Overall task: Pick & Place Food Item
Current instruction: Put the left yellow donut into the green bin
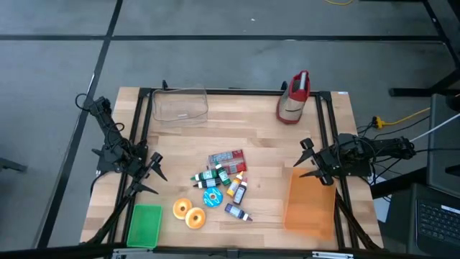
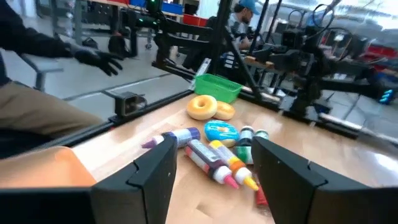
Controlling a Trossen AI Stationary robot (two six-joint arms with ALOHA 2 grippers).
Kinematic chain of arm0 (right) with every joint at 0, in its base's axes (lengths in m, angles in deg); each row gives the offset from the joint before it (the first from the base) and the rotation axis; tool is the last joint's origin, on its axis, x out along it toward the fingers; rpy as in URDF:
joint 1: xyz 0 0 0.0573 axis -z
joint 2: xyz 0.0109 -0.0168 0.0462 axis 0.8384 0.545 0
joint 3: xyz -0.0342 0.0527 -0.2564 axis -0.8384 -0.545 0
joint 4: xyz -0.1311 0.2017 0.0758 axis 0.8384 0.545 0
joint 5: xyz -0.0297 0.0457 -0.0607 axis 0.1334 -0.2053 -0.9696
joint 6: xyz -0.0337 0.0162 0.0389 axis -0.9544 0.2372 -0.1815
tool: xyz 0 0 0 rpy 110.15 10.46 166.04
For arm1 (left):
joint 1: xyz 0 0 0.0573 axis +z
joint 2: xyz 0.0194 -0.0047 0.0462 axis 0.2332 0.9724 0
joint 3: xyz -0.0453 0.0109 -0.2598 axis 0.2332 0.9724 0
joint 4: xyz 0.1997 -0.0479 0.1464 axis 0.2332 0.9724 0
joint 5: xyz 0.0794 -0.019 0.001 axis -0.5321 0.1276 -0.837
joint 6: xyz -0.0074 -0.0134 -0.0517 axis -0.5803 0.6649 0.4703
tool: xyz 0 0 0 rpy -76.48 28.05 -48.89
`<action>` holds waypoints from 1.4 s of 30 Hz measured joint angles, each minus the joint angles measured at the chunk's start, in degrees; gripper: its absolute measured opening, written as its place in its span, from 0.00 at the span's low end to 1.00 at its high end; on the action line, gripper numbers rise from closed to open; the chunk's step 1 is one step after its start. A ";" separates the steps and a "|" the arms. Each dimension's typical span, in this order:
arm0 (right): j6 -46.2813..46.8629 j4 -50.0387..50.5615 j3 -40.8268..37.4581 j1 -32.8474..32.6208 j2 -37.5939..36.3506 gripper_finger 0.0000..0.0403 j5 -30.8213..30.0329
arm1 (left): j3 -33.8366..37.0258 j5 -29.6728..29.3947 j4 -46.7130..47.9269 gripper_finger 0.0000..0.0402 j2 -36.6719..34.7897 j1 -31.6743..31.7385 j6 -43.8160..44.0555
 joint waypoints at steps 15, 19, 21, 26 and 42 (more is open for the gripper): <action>6.06 -8.10 -0.02 0.01 0.00 0.52 3.30 | 0.00 0.00 0.01 0.62 0.02 0.00 0.00; 3.28 -9.98 -0.02 0.01 0.00 0.52 3.30 | 0.00 -0.01 -1.15 0.63 0.02 0.02 -0.78; 1.47 -10.43 -0.02 0.01 -0.02 0.52 3.28 | 0.00 -0.02 -2.82 0.63 -0.01 0.02 0.00; 0.32 -11.41 -0.02 -0.01 -0.02 0.52 0.51 | 0.00 0.00 -5.77 0.63 -0.01 0.02 3.12; -0.17 -11.57 -0.02 0.00 -0.02 0.52 -8.61 | 0.00 -6.45 -15.34 0.62 -0.01 0.15 5.82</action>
